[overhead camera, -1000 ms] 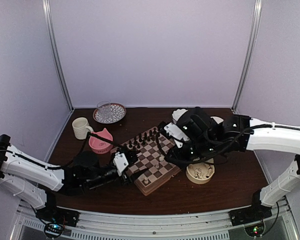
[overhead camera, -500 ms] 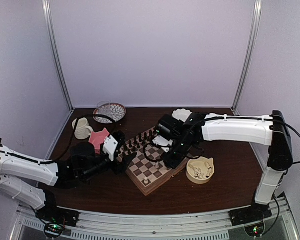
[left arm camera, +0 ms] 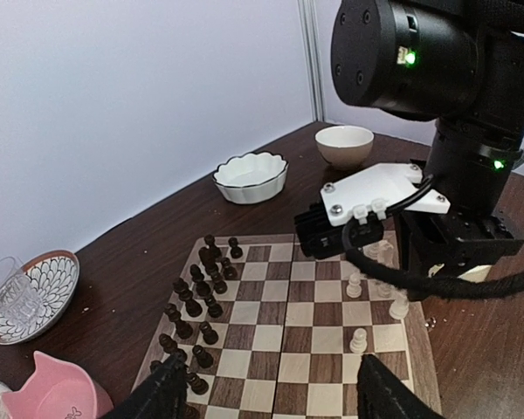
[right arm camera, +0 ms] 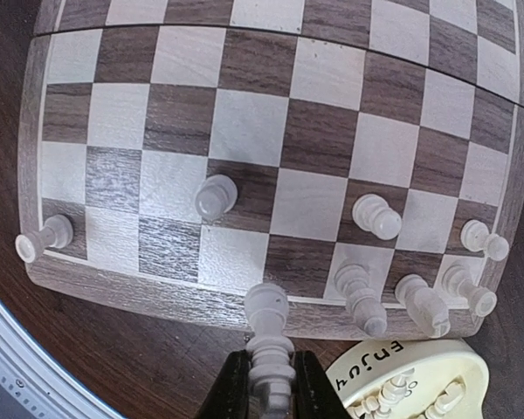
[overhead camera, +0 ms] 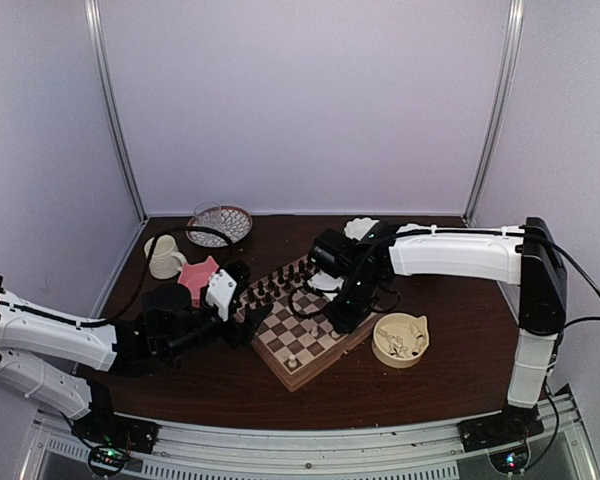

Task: Set up the chess pieces on the board
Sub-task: Place the king on e1.

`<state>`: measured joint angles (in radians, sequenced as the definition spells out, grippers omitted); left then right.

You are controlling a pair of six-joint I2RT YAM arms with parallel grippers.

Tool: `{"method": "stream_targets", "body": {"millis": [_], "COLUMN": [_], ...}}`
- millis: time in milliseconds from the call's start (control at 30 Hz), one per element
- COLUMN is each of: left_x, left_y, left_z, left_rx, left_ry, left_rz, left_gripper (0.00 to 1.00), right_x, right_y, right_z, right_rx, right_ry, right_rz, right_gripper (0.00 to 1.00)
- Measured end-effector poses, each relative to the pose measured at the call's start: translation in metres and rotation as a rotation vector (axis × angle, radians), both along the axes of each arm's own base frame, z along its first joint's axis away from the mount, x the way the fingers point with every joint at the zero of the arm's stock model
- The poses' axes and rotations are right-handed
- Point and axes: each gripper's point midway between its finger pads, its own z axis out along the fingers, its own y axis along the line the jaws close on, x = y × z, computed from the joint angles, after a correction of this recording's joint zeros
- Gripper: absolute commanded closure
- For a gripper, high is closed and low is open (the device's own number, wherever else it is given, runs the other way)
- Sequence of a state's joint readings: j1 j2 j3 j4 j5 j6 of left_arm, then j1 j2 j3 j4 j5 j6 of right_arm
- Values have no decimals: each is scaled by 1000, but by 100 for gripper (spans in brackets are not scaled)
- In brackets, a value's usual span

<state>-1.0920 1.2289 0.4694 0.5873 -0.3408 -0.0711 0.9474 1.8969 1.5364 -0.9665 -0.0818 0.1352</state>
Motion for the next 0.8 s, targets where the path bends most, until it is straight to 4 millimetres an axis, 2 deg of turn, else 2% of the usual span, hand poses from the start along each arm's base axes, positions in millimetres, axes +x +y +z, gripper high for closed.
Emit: {"method": "stream_targets", "body": {"millis": [167,433,800], "left_x": [0,0,0], "left_y": [1,1,0], "left_z": [-4,-4,-4], "left_rx": [14,14,14], "left_ry": [7,7,7], "left_rz": [0,0,-1], "left_gripper": [34,34,34], "right_x": [-1,4,12], "right_y": [-3,-1,-3], "right_z": [-10,-5,-9], "right_rx": [-29,-24,-41], "right_ry": [19,0,-14], "right_rz": [0,-5,-20], "right_gripper": [97,96,94]}}
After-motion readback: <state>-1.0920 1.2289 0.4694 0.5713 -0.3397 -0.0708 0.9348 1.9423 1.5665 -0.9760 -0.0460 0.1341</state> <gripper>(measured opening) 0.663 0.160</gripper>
